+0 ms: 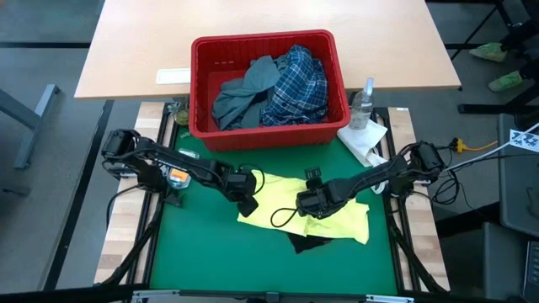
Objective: Fold Laundry from Bin
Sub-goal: Fold the yellow shirt
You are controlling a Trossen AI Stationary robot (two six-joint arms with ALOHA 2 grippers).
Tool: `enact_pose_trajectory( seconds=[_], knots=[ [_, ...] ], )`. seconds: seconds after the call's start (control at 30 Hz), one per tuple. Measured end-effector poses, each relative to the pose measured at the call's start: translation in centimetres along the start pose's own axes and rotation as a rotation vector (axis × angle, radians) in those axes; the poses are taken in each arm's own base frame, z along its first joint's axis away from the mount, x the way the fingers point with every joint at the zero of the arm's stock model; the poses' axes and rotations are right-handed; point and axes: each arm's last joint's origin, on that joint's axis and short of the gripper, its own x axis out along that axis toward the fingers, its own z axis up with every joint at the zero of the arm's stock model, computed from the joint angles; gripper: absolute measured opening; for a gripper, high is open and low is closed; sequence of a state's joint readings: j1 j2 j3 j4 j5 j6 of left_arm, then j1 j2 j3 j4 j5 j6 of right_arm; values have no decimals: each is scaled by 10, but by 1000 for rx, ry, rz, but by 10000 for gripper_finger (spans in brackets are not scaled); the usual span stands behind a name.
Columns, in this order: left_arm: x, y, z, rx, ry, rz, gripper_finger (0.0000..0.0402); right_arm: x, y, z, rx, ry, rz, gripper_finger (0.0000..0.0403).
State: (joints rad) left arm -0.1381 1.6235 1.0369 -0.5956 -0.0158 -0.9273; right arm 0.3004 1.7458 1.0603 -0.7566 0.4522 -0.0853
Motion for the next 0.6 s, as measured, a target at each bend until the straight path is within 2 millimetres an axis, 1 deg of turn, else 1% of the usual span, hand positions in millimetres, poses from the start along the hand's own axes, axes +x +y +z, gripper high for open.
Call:
enact_pose_trajectory(
  seconds=[0.13, 0.27, 0.43, 0.6],
  knots=[
    [11, 1, -1, -39, 2, 40, 209, -8, -4, 6, -15, -16, -1, 136],
    [22, 3, 0, -45, -2, 74, 209, -26, -6, 16, -61, -39, -24, 136],
    [37, 5, -1, -65, 18, 114, 210, -55, 2, 24, -153, -41, -73, 136],
    [54, 7, -4, -46, 66, 139, 210, -82, 13, 23, -242, -18, -120, 136]
  ],
)
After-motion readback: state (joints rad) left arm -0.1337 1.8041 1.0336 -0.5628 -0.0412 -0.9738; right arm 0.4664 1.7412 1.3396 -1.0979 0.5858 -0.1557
